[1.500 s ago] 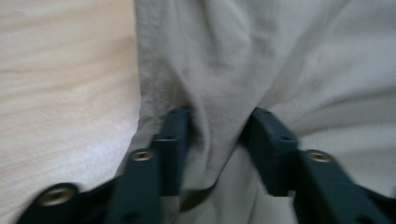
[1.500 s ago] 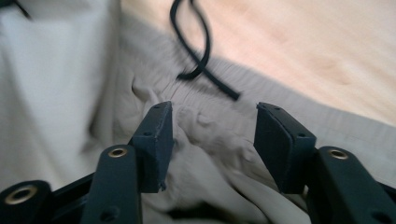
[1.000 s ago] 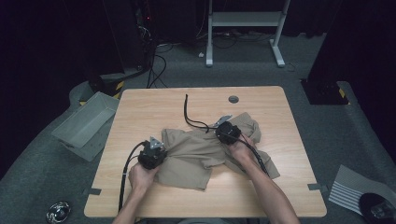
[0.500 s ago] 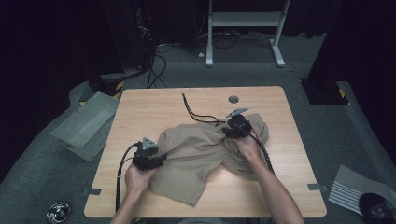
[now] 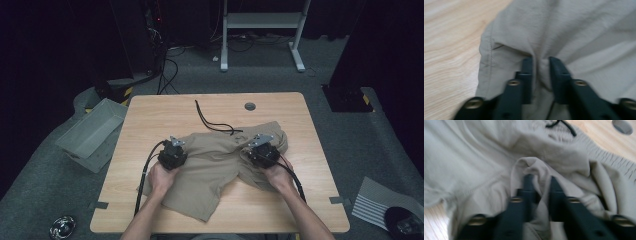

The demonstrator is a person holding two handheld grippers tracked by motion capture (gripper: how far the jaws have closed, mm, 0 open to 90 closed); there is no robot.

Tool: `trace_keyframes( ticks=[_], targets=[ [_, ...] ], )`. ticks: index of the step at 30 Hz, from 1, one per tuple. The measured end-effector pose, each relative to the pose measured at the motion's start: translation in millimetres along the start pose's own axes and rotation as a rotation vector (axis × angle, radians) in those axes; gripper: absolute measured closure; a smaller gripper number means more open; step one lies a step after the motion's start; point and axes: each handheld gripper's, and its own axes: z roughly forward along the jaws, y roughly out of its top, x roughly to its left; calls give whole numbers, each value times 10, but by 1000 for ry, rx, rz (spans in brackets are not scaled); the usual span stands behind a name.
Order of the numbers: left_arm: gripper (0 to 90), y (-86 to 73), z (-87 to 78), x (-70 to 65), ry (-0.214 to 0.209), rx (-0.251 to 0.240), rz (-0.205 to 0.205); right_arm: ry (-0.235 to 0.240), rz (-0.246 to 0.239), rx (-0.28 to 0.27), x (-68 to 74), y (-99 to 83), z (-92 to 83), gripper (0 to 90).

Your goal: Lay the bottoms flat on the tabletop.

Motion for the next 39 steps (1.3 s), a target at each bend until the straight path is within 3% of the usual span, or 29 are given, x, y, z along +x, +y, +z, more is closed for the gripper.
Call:
trace_keyframes(
  ticks=[2, 5, 9, 11, 13, 15, 17, 18, 21, 24, 26, 27, 30, 32, 37, 38, 39],
  targets=[
    [868, -23, -41, -2, 15, 18, 30, -1, 4, -8, -38, -50, -15, 869],
    [887, -84, -108, 46, 42, 33, 34, -47, 26, -52, -144, -120, -178, 875],
    [889, -247, -199, 233, 73, 39, -27, -124, 80, -75, -405, -312, -412, 873],
    [887, -283, -226, 285, 79, 39, -48, -134, 129, -61, -523, -451, -423, 871],
    [870, -288, -245, 297, 88, 36, -47, -124, 143, -16, -575, -574, -353, 857],
    [727, -276, -273, 281, 75, 8, -46, -76, 154, 30, -574, -705, -257, 769],
    [564, -246, -320, 220, 57, -37, -15, -40, 198, -27, -577, -758, -313, 638],
    [523, -212, -335, 174, 61, -42, 5, -31, 219, -53, -581, -755, -362, 615],
    [435, -69, -330, 55, 56, -59, 45, -23, 237, -149, -582, -665, -547, 558],
    [424, 62, -239, -10, 38, -70, 42, -44, 209, -170, -549, -510, -589, 525],
    [450, 93, -151, -23, 27, -58, 20, -49, 200, -165, -527, -456, -534, 537],
    [493, 94, -89, -23, 11, -36, 14, -37, 199, -151, -518, -440, -482, 597],
    [707, 49, 5, -22, 4, 6, 27, -26, 156, -69, -486, -482, -315, 803],
    [817, -3, -22, 18, -8, 2, 17, -23, 154, -40, -492, -595, -291, 856],
    [885, -51, -80, 7, -29, 24, 40, -39, 180, -5, -558, -928, -393, 847],
    [885, -43, -99, -20, -25, 24, 56, -51, 177, -3, -556, -942, -410, 802],
    [864, -39, -110, -30, -32, 11, 56, -73, 177, -11, -564, -939, -442, 697]
  ],
)
